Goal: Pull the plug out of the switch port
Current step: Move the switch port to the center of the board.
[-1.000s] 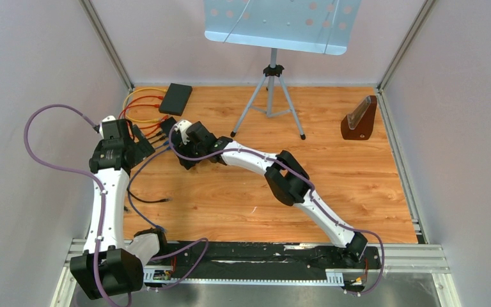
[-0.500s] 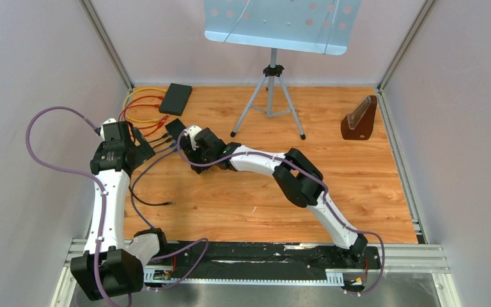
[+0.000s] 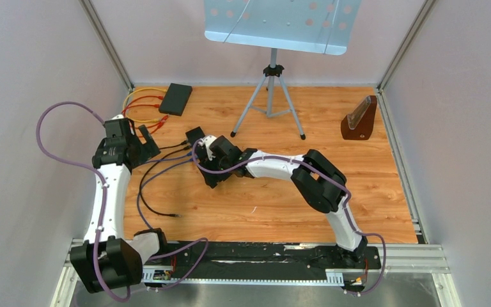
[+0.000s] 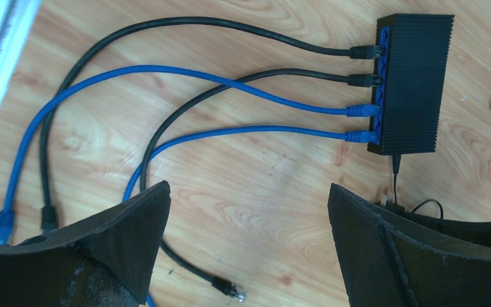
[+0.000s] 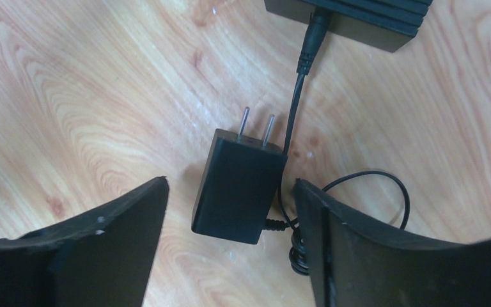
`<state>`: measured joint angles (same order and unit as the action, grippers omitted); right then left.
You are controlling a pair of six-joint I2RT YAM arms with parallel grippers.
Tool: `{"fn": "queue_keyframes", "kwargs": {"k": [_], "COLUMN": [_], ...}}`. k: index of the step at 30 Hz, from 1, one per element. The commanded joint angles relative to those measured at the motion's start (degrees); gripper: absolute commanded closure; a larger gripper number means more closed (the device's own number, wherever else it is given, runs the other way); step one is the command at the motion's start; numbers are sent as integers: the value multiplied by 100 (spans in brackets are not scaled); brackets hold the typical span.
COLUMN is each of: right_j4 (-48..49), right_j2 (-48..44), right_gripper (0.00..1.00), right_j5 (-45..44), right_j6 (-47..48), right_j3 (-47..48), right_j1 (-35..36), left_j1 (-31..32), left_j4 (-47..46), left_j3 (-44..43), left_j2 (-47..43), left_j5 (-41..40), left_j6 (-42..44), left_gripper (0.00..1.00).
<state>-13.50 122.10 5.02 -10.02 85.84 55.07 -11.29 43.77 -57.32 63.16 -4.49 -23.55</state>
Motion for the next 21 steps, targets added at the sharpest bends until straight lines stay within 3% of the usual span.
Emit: {"fn": "queue_keyframes", "kwargs": {"k": [1, 7, 12, 17, 21], "right_j4": [-659, -698, -869, -1079, -987], "right_j2": [-414, -187, 719, 2156, 2824], "right_gripper": [12, 8, 3, 0, 0], "right_j5": [-93, -225, -157, -135, -214], "right_j6": [-488, -633, -486, -387, -237], "right_j3": [-5, 1203, 2632, 4637, 5379], "right_j1": [-20, -336, -560, -658, -686], "left_j1": [-37, -38, -36, -39, -41], "left_j4": [-445, -653, -944, -1101, -958], "left_j3": [-294, -416, -113, 70, 82], "left_j2": [576, 1370, 1735, 1701, 1456], "left_j5": [767, 1028, 1000, 1134, 997], "left_j6": [303, 150, -71, -160, -121], "left_gripper": [0, 0, 0, 0, 0]}}
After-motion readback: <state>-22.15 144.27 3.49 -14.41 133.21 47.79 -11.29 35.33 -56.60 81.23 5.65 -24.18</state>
